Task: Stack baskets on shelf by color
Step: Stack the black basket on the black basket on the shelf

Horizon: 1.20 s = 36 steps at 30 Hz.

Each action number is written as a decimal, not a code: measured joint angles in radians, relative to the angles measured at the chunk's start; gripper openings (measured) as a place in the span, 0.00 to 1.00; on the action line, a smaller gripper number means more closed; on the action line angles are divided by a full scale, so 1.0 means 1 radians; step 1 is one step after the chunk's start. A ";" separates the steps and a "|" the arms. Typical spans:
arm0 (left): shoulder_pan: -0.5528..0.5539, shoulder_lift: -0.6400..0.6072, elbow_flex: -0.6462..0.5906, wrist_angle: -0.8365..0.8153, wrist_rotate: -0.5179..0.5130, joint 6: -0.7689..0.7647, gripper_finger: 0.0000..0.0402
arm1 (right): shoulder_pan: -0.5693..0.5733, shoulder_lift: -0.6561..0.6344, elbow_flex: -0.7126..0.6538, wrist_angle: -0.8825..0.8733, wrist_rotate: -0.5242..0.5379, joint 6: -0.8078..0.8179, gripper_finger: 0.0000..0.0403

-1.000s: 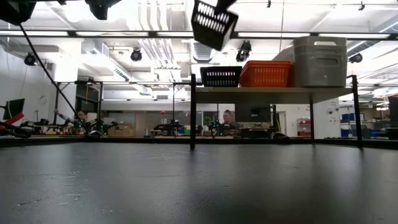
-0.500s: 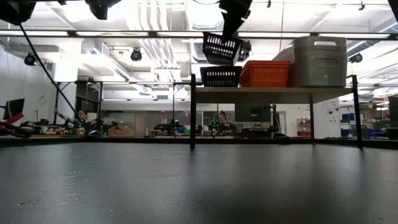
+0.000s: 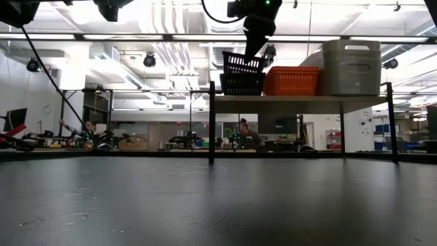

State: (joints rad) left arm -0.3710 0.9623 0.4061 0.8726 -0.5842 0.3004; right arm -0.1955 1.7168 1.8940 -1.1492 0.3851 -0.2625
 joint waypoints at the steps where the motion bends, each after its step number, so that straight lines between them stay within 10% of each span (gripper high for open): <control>1: 0.000 0.000 0.000 0.000 0.000 0.000 0.26 | 0.000 0.000 -0.001 0.002 0.000 -0.005 0.04; 25: 0.000 0.000 0.000 0.000 0.000 -0.002 0.26 | 0.019 -0.002 0.080 -0.005 0.007 0.015 0.35; 36: 0.000 0.000 0.001 0.000 0.000 0.002 0.26 | 0.011 -0.001 0.099 0.138 0.005 0.016 0.28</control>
State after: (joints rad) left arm -0.3710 0.9623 0.4068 0.8728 -0.5842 0.3023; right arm -0.1844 1.7155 1.9926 -1.0113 0.3897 -0.2463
